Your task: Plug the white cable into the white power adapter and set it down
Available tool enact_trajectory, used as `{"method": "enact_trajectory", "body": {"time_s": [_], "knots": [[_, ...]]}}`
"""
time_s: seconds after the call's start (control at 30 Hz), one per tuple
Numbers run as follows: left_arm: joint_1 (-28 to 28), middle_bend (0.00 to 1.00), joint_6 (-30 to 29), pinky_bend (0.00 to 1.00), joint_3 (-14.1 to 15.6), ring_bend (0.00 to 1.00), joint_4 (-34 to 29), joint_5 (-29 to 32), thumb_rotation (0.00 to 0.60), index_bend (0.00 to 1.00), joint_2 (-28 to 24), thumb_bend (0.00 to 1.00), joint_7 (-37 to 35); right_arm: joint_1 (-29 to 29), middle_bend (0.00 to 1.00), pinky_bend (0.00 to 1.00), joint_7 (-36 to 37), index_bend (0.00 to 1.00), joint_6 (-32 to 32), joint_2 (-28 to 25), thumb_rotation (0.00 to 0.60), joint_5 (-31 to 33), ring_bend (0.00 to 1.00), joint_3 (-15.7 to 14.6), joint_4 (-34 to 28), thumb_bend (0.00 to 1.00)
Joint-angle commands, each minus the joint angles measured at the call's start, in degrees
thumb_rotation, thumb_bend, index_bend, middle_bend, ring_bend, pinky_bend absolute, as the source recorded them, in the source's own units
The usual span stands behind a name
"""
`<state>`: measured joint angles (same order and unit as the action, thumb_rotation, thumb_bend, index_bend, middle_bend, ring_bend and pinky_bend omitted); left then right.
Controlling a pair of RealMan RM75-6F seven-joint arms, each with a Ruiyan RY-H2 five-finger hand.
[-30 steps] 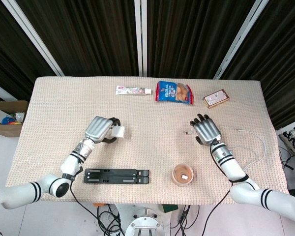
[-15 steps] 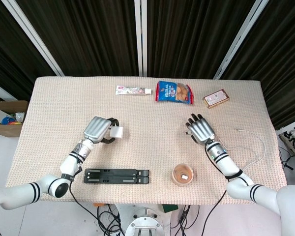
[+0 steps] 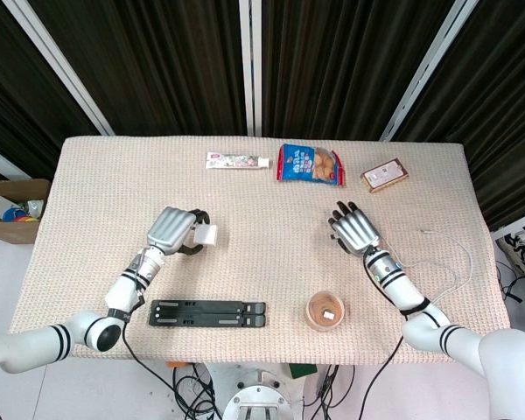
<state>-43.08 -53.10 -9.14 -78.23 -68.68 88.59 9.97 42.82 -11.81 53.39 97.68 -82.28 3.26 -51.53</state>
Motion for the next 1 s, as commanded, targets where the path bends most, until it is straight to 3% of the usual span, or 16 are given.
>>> {"method": "enact_trajectory", "body": {"time_s": [0.03, 0.47, 0.7, 0.93, 1.0], "knots": [[0.0, 0.49, 0.1, 0.96, -0.1, 0.78, -0.1, 0.1, 0.6, 0.57, 0.0, 0.41, 0.1, 0.0, 0.38, 0.28, 0.2, 0.54, -0.1, 0.1, 0.6, -0.1, 0.14, 0.0, 0.2, 0.36], [0.0, 0.48, 0.5, 0.96, 0.2, 0.78, 0.2, 0.2, 0.598, 0.57, 0.2, 0.41, 0.2, -0.4, 0.4, 0.28, -1.2, 0.59, -1.0, 0.1, 0.6, 1.1, 0.15, 0.9, -0.3, 0.38], [0.0, 0.48, 0.6, 0.96, 0.2, 0.78, -0.6, 0.5, 0.598, 0.57, -0.9, 0.41, 1.0, -1.2, 0.44, 0.28, -0.9, 0.64, 1.6, -1.1, 0.6, 1.7, 0.18, 2.5, -3.3, 0.49], [-0.3, 0.48, 0.9, 0.96, -0.4, 0.78, -3.4, 1.9, 0.6, 0.57, -3.0, 0.41, 2.8, -1.2, 0.54, 0.35, -2.9, 0.67, 3.1, -5.5, 0.6, 3.2, 0.31, 5.1, -11.7, 0.78], [-0.4, 0.48, 1.1, 0.96, -0.6, 0.78, -4.2, 2.4, 0.599, 0.57, -3.5, 0.41, 3.1, -0.9, 0.58, 0.38, -4.7, 0.67, 2.5, -6.8, 0.6, 4.1, 0.36, 5.6, -14.2, 0.92]]}}
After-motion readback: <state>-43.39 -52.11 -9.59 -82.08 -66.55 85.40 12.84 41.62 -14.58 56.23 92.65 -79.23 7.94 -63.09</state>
